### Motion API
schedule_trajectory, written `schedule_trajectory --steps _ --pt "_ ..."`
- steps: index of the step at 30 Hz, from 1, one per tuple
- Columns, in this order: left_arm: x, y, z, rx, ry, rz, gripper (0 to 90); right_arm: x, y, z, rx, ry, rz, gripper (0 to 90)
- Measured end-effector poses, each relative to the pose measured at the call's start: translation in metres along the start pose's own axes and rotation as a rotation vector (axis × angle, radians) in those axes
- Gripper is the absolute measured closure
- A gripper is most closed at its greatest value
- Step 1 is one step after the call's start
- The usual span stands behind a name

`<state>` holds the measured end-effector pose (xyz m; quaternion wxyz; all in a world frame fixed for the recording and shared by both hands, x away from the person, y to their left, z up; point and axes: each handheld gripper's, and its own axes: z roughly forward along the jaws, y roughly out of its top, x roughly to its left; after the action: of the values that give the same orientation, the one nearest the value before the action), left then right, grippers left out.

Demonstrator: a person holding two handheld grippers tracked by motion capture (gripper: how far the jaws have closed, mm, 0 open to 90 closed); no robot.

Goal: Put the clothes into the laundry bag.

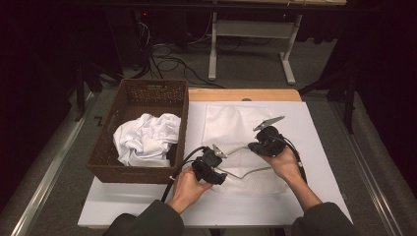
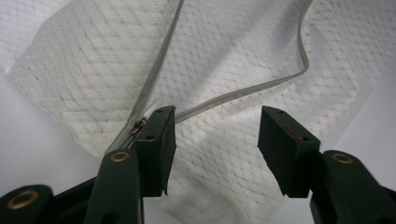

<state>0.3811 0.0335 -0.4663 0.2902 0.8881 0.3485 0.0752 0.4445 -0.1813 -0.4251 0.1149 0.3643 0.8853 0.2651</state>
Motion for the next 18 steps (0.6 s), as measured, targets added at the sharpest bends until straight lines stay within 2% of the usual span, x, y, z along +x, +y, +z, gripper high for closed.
schedule_trajectory --steps 4,9,13,15,18 --pt "0.002 0.002 -0.006 0.015 -0.006 0.006 45.8 0.000 0.001 -0.001 0.005 0.003 -0.008 89.6" --pt "0.007 0.004 -0.017 0.034 -0.043 -0.001 49.0 0.000 0.001 0.000 0.011 0.009 -0.015 89.5" --pt "0.012 0.008 -0.029 0.035 -0.022 0.003 48.2 0.001 0.000 0.000 0.017 0.010 -0.004 89.6" --pt "0.014 0.010 -0.036 0.031 -0.015 0.002 48.4 0.000 0.000 0.001 0.014 0.010 -0.021 89.7" --pt "0.019 0.014 -0.046 0.022 -0.001 -0.010 49.5 0.000 0.000 0.000 0.016 0.009 -0.014 89.7"
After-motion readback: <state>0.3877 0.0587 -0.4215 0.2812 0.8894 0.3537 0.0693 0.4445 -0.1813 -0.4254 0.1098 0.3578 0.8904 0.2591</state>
